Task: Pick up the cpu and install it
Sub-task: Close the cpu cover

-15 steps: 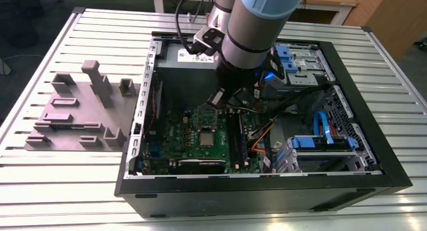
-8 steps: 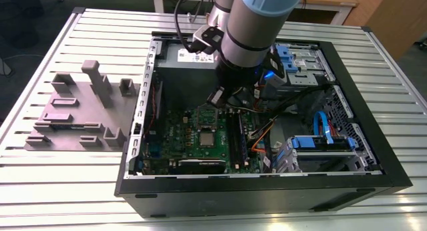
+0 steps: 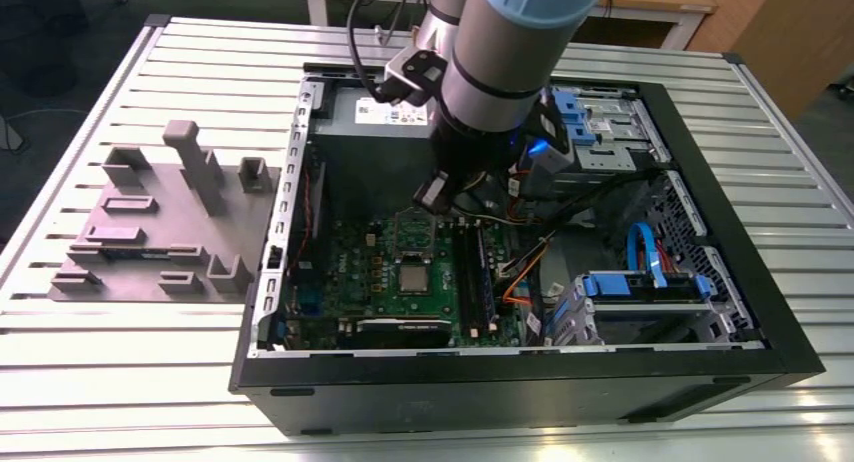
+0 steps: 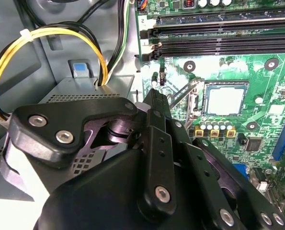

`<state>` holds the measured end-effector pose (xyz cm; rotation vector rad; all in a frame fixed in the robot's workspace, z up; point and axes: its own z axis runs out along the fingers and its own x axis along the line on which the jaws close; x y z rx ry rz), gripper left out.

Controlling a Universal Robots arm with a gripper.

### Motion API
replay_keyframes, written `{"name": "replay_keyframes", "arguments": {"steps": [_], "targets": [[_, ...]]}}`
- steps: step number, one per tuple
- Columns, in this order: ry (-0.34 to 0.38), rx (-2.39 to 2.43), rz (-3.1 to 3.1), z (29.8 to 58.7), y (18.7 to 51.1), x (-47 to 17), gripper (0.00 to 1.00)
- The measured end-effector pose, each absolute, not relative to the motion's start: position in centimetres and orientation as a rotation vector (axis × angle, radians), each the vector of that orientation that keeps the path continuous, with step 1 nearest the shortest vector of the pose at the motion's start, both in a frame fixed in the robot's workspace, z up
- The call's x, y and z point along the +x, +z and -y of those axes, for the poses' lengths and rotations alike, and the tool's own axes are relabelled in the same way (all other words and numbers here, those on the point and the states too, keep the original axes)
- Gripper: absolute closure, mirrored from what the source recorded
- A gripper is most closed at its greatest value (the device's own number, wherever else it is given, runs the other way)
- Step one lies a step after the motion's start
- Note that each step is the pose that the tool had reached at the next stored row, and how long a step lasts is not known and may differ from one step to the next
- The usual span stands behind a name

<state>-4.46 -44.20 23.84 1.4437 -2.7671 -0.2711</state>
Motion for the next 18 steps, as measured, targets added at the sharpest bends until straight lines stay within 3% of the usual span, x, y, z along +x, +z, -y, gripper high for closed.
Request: {"name": "replay_keyframes", "arguments": {"steps": [18], "targets": [[-0.27, 1.444, 2.767, 44.2, 24.29, -4.61, 0.9]]}}
